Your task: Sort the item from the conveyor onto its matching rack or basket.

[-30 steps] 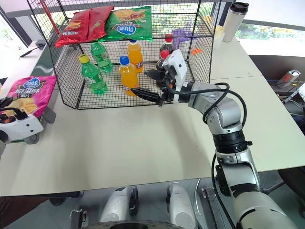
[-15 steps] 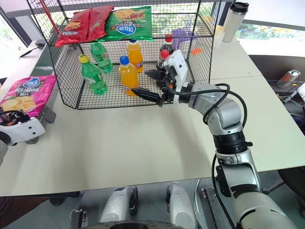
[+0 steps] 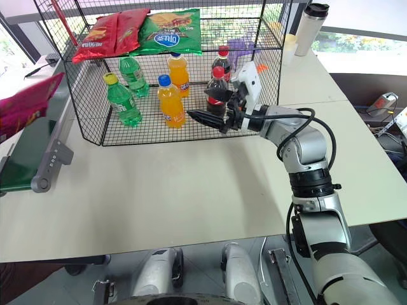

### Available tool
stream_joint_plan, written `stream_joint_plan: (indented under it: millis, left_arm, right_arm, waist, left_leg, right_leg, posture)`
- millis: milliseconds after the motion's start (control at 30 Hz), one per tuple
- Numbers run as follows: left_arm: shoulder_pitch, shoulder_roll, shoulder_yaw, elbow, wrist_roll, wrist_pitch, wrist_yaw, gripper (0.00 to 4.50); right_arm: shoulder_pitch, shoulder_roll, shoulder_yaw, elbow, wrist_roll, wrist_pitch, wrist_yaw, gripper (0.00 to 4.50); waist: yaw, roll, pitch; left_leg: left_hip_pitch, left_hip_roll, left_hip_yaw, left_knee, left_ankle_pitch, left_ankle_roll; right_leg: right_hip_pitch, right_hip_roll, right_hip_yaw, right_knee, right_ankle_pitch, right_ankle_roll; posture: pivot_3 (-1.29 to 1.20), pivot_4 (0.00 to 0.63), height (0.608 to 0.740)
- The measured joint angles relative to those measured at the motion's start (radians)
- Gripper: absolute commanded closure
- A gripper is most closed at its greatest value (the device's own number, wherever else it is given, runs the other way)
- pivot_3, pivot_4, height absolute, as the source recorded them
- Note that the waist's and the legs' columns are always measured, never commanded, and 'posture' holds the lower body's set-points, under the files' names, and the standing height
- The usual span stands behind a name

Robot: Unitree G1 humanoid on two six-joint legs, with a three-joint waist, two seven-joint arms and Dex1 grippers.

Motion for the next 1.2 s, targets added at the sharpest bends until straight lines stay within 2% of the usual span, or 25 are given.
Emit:
stream_joint_plan:
  millis: [167,233,333,400,500,633,700,767,833,967,1200]
  left_arm:
    - [-0.028,0.198,0.284,0.005,-0.204,0.273,-0.242,4.44]
    - [-0.069,0.265,0.320,0.012,-0.297,0.364,-0.312,4.44]
    - [-0.168,0.343,0.310,0.032,-0.419,0.448,-0.336,4.44]
    - [-0.279,0.380,0.263,0.061,-0.533,0.479,-0.314,4.44]
    - [-0.414,0.386,0.132,0.097,-0.685,0.474,-0.236,4.44]
    - [-0.599,0.329,-0.085,0.159,-0.857,0.399,-0.095,4.44]
    - [-0.646,0.312,-0.166,0.184,-0.906,0.362,-0.050,4.44]
    - [-0.691,0.300,-0.234,0.204,-0.939,0.326,-0.018,4.44]
    - [-0.784,0.261,-0.331,0.238,-0.970,0.263,0.015,4.44]
    - [-0.847,0.224,-0.456,0.280,-0.989,0.198,0.036,4.44]
    - [-0.912,0.180,-0.566,0.337,-0.993,0.126,0.035,4.44]
  right_arm:
    - [-0.032,-0.002,-0.022,0.072,0.029,0.001,0.091,0.00]
    - [-0.040,-0.004,-0.022,0.091,0.030,0.001,0.133,0.00]
    - [-0.052,-0.008,-0.021,0.124,0.030,0.003,0.185,0.00]
    - [-0.059,-0.015,-0.020,0.148,0.028,0.003,0.224,0.00]
    - [-0.077,-0.021,-0.021,0.172,0.030,0.008,0.266,0.00]
    - [-0.080,-0.019,-0.020,0.182,0.030,0.020,0.306,0.00]
    - [-0.075,-0.009,-0.021,0.183,0.033,0.027,0.311,0.00]
    - [-0.063,0.010,-0.024,0.183,0.049,0.042,0.311,0.00]
    - [-0.011,0.079,-0.064,0.177,0.091,0.048,0.293,0.00]
    - [0.020,0.204,-0.068,0.177,0.121,0.046,0.229,0.00]
    - [-0.007,0.312,-0.082,0.138,0.162,0.016,0.167,0.00]
  waist:
    - [0.003,0.001,0.001]
    - [0.005,0.001,0.001]
    - [0.003,0.002,0.001]
    - [0.001,0.002,0.001]
    - [0.000,0.002,0.001]
    - [0.002,0.002,0.001]
    - [0.002,0.002,0.001]
    - [0.002,0.001,0.001]
    - [0.005,0.000,0.000]
    - [0.001,0.001,0.001]
    - [0.007,0.001,0.001]
  left_leg:
    - [0.000,-0.001,-0.001,0.001,0.000,0.000]
    - [0.001,-0.001,-0.002,0.002,0.000,0.000]
    - [0.001,-0.001,-0.002,0.003,0.000,0.000]
    - [0.001,-0.001,-0.002,0.003,0.000,0.000]
    - [0.001,-0.001,-0.002,0.002,0.000,0.000]
    - [0.001,-0.001,-0.003,0.003,0.000,0.000]
    - [0.001,-0.001,-0.002,0.003,0.000,0.000]
    - [0.001,-0.001,-0.002,0.003,0.000,0.000]
    - [0.001,-0.001,-0.003,0.003,0.000,0.000]
    - [0.001,-0.001,-0.002,0.004,0.000,-0.001]
    - [0.001,-0.001,-0.003,0.004,0.001,-0.001]
  right_leg:
    - [0.002,-0.001,0.000,-0.001,-0.003,-0.003]
    - [0.003,-0.001,0.000,-0.001,-0.003,-0.004]
    - [0.003,0.000,0.000,-0.001,-0.003,-0.004]
    - [0.003,0.000,0.000,-0.001,-0.003,-0.004]
    - [0.003,0.000,0.000,0.000,-0.003,-0.003]
    - [0.004,0.000,0.000,0.001,-0.001,0.001]
    - [0.004,0.000,0.000,0.001,0.000,0.001]
    - [0.004,0.000,0.000,0.001,0.000,0.001]
    - [0.005,0.001,0.000,0.001,0.000,0.001]
    - [0.004,0.001,0.001,0.002,0.000,0.001]
    - [0.004,0.001,0.001,0.002,0.000,0.002]
  posture:
    - [0.00,0.150,0.740]
    - [0.00,0.150,0.740]
    - [0.00,0.150,0.740]
    - [0.00,0.150,0.740]
    - [0.00,0.150,0.740]
    - [0.00,0.150,0.740]
    - [0.00,0.150,0.740]
    - [0.00,0.150,0.740]
    - [0.00,0.150,0.740]
    - [0.00,0.150,0.740]
    - [0.00,0.150,0.740]
